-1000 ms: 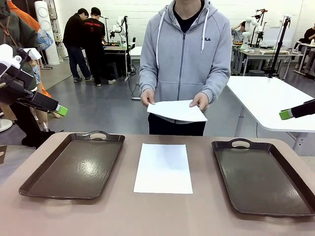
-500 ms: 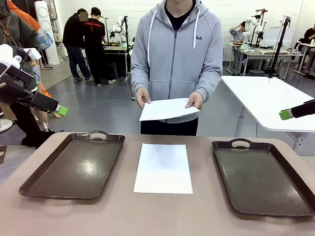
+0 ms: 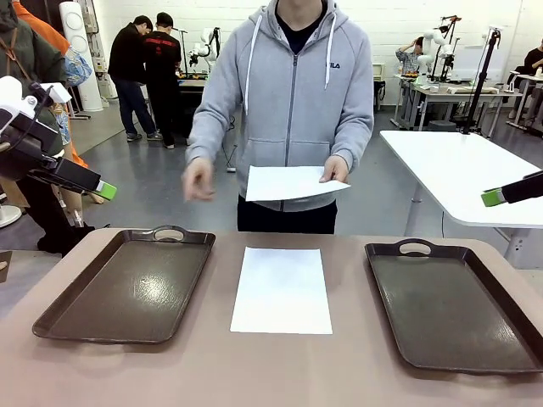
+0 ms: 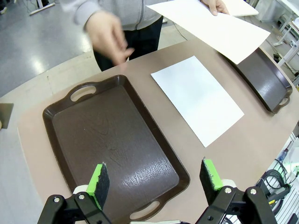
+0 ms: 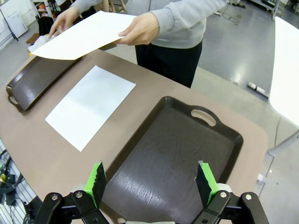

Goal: Sort the A4 documents.
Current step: Receive the A4 Paper.

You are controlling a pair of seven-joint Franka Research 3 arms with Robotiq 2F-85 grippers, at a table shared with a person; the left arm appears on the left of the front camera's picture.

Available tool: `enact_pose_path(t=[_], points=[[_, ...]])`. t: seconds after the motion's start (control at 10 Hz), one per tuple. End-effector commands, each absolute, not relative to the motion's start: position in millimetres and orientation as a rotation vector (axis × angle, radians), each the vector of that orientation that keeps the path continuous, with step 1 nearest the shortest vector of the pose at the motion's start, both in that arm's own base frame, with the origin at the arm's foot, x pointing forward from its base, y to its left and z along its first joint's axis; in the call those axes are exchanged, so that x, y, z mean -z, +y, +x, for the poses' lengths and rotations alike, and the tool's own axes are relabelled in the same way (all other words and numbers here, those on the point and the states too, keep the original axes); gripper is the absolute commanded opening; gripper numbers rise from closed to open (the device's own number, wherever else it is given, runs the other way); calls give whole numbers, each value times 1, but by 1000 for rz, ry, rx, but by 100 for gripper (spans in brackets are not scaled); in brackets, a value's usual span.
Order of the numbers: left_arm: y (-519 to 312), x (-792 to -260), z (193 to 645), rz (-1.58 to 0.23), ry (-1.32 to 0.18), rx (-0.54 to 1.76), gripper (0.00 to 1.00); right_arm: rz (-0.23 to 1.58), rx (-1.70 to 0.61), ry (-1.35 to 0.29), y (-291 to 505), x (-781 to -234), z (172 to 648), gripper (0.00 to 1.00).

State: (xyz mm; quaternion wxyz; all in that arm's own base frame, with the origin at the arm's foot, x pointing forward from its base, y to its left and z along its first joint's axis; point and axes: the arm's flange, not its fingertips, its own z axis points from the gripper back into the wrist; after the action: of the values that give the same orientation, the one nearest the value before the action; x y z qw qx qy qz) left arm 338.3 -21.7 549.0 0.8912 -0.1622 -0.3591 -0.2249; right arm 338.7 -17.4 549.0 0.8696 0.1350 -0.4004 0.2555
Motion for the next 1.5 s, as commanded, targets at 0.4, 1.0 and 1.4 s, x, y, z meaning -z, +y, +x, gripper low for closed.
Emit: enact_pose_path(t=[0.4,1.0,1.4], points=[[-20,-549,338,-344,-750,471,100,288,-536,-839,-17,-549,339,100],[-20,-549,338,-344,-750,471,100,288,-536,-839,-17,-549,339,100],[-20,-549,338,-344,-750,471,100,288,-536,-839,-17,-549,339,100]])
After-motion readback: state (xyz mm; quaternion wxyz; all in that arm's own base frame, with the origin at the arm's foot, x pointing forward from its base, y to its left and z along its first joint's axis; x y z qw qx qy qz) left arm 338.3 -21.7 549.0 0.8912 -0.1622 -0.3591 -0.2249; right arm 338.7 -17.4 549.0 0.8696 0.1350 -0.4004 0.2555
